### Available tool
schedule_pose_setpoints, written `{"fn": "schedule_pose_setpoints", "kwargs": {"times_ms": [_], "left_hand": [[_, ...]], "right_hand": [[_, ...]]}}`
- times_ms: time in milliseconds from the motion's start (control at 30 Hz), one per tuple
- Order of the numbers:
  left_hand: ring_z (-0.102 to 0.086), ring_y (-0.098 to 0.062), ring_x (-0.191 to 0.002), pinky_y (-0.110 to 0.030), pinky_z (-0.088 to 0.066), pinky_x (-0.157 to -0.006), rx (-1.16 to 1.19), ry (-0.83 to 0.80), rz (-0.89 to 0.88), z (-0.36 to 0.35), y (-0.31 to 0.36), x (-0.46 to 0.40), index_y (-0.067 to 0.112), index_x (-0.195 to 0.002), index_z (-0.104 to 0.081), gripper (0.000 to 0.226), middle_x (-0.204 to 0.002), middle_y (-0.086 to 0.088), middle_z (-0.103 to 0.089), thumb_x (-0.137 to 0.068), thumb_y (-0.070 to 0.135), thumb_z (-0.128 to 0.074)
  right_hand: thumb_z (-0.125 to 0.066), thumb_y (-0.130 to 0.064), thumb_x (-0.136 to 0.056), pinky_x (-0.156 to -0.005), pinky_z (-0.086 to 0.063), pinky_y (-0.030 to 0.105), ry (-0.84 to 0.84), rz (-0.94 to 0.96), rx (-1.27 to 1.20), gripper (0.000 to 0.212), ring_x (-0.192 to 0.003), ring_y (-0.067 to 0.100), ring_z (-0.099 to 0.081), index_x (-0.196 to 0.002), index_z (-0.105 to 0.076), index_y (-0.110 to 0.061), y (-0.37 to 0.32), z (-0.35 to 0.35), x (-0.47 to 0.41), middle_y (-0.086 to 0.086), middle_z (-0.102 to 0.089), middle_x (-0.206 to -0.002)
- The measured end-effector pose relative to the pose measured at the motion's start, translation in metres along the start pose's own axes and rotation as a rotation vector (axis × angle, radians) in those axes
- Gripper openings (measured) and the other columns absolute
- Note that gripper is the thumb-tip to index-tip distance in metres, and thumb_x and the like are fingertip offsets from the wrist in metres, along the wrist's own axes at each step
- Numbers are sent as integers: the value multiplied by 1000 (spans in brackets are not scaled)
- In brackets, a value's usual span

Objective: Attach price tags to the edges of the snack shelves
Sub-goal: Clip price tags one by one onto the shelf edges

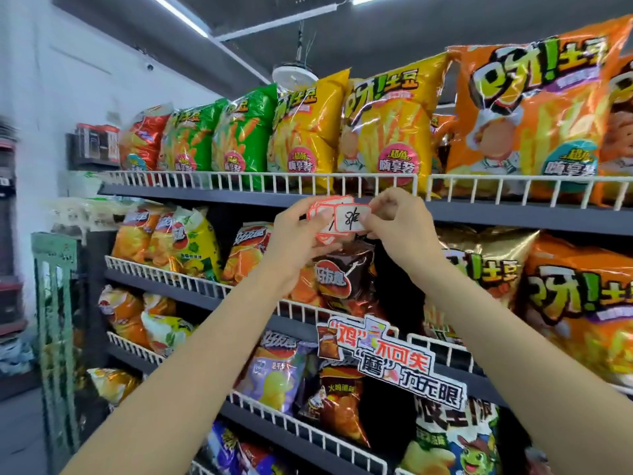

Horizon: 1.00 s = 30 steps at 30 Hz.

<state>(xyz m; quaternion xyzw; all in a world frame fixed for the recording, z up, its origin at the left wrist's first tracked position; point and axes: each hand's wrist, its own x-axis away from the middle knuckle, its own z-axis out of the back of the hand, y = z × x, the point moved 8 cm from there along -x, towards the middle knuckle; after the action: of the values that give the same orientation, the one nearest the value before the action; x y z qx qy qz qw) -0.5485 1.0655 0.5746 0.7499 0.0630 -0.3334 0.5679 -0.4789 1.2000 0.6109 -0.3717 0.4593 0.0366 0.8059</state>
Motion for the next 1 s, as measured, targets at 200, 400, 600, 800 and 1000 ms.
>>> {"fn": "schedule_pose_setpoints", "kwargs": {"times_ms": [200, 400, 600, 800, 1000], "left_hand": [[-71, -19, -82, -30, -59, -73, -157, -47, -52, 93, -8, -63, 15, -115, -58, 20, -102, -10, -68, -95, 16, -51], [-62, -34, -103, -49, -54, -86, -292, -29, -2, 176, -37, -124, 22, -118, -54, 25, -123, -9, -55, -93, 19, -55], [-43, -27, -130, -47, -44, -101, -477, -68, 16, 220, -54, -163, 19, -149, -19, 63, -155, -4, -24, -95, 21, -52], [-56, -27, -113, -45, -53, -89, -446, -42, 14, 255, -61, -183, 17, -147, -26, 58, -148, -12, -36, -95, 19, -52], [-67, -15, -55, -24, -58, -57, -152, -2, 72, 304, -62, -203, 19, -149, -9, 67, -118, -20, -60, -96, 8, -48]], "right_hand": [[-62, -13, -87, -71, -52, 31, 96, 1, -11, 19, -81, 17, -65, -104, -57, -19, -20, -90, -28, 7, -69, -85], [-57, -15, -89, -72, -50, 36, 151, -46, 53, 10, -78, 22, -63, -96, -63, -17, -23, -174, -58, -1, -63, -82], [-45, -15, -97, -57, -35, 25, 86, -65, 106, 14, -66, 11, -46, -105, -51, -6, -22, -230, -83, -1, -54, -82], [-51, -14, -94, -74, -35, 24, 65, 3, 110, 4, -91, 15, -50, -96, -54, -11, -34, -264, -104, 4, -55, -99], [-56, -11, -90, -64, -37, 5, 90, 53, 128, 5, -78, 7, -50, -85, -57, -13, -51, -308, -124, 0, -57, -87]]}}
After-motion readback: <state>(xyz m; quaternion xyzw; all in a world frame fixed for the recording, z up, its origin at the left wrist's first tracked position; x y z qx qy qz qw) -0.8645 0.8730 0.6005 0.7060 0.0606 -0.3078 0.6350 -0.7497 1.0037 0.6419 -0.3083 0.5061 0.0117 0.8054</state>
